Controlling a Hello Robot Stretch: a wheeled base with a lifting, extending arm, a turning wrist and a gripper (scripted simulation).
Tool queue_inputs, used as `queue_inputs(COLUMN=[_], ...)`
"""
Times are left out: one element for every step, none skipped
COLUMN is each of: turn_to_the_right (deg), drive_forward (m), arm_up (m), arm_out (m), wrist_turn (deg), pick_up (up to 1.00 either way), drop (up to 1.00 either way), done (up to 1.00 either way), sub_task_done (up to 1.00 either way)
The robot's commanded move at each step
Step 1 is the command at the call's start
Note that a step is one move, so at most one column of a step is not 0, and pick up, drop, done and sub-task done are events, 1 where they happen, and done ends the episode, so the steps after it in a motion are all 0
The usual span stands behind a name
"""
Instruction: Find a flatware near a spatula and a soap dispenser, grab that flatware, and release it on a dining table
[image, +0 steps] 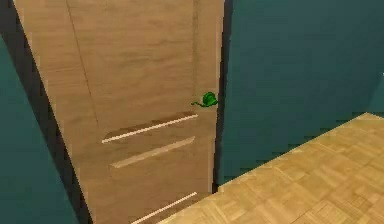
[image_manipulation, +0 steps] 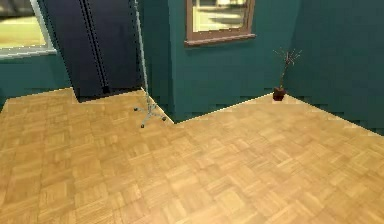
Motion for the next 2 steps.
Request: queue_inputs(turn_to_the_right=[45.0,45.0], drive_forward=[0.00,0.00], arm_up=[0.00,0.00], arm_out=[0.00,0.00], wrist_turn=[0.0,0.0], pick_up=[0.00,0.00], drop=[0.00,0.00], done=[0.00,0.00], sub_task_done=[0.00,0.00])
